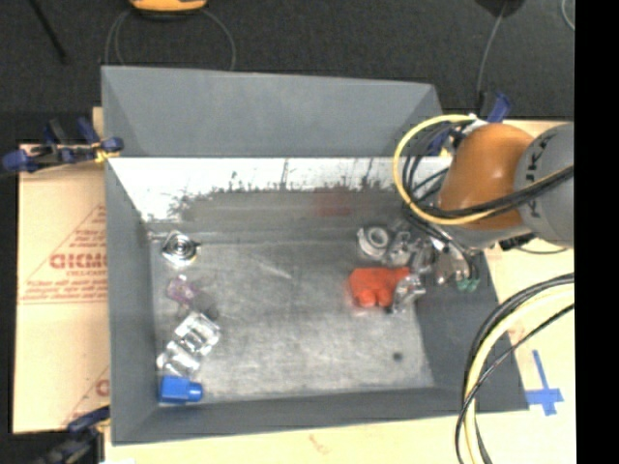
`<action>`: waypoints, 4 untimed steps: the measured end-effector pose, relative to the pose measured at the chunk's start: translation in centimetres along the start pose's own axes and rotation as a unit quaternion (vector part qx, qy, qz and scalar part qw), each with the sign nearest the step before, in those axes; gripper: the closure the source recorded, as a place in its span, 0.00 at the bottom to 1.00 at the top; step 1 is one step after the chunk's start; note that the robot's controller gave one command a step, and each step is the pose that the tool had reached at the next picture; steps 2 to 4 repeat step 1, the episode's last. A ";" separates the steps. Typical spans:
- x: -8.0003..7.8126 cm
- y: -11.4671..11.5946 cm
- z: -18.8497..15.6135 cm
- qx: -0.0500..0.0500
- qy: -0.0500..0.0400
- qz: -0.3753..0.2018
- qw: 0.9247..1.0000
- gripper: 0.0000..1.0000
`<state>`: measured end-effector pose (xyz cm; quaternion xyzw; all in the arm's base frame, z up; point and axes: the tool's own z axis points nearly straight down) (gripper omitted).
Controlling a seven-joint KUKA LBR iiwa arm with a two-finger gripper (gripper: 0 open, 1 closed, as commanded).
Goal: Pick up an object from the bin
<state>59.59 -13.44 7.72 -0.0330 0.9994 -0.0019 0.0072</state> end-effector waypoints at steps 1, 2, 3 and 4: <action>-0.5 -0.2 -10.8 0.000 0.001 0.001 1.000 1.00; -0.5 -0.2 -10.8 0.000 0.001 0.001 1.000 1.00; -0.5 -0.2 -10.8 0.000 0.001 0.001 1.000 1.00; -0.5 -0.2 -10.8 0.000 0.001 0.001 1.000 1.00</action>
Offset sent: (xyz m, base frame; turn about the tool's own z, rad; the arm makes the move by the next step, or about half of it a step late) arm 0.0001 -0.0001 0.1014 0.0000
